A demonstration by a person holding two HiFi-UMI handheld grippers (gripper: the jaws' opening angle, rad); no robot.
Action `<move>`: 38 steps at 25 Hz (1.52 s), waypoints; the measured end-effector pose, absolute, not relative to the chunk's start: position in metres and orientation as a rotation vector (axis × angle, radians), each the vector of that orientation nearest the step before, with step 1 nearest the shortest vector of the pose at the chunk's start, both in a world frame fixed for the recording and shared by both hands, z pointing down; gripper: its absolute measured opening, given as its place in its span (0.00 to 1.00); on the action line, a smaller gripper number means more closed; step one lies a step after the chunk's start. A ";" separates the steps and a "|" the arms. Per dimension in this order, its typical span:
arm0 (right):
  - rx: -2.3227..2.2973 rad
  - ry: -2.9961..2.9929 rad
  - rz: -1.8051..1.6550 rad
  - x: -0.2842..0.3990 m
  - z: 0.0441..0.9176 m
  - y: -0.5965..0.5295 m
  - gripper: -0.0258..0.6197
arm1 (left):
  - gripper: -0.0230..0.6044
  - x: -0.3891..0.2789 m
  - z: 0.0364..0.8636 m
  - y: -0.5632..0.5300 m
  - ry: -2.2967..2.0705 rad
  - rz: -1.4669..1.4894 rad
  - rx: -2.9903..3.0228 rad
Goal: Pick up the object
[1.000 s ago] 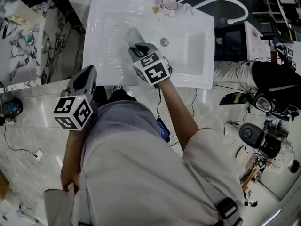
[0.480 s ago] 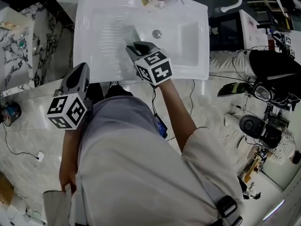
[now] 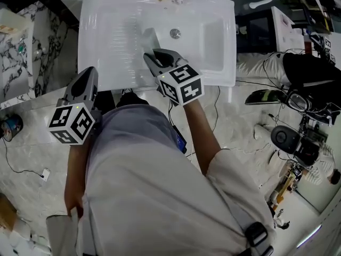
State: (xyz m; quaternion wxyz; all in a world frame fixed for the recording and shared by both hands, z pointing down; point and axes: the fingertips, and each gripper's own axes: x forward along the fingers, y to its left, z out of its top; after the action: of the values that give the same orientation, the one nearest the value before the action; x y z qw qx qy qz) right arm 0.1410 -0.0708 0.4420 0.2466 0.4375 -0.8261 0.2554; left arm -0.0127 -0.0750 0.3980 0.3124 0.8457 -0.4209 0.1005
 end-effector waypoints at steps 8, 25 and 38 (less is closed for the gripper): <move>1.254 -2.284 0.706 0.154 0.428 -0.064 0.13 | 0.05 -0.008 0.398 -0.073 -1.116 0.281 2.232; 1.338 -2.333 0.720 0.152 0.412 -0.049 0.13 | 0.05 0.000 0.395 -0.066 -1.123 0.252 2.226; 1.282 -2.376 0.697 0.137 0.413 -0.047 0.13 | 0.05 -0.002 0.401 -0.056 -1.147 0.262 2.196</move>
State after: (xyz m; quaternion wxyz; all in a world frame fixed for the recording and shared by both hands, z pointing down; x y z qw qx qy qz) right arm 0.1374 -0.0468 0.4126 0.1758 0.4527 -0.8388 0.2461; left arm -0.0017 -0.0560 0.4007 0.3197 0.8352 -0.4362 0.0997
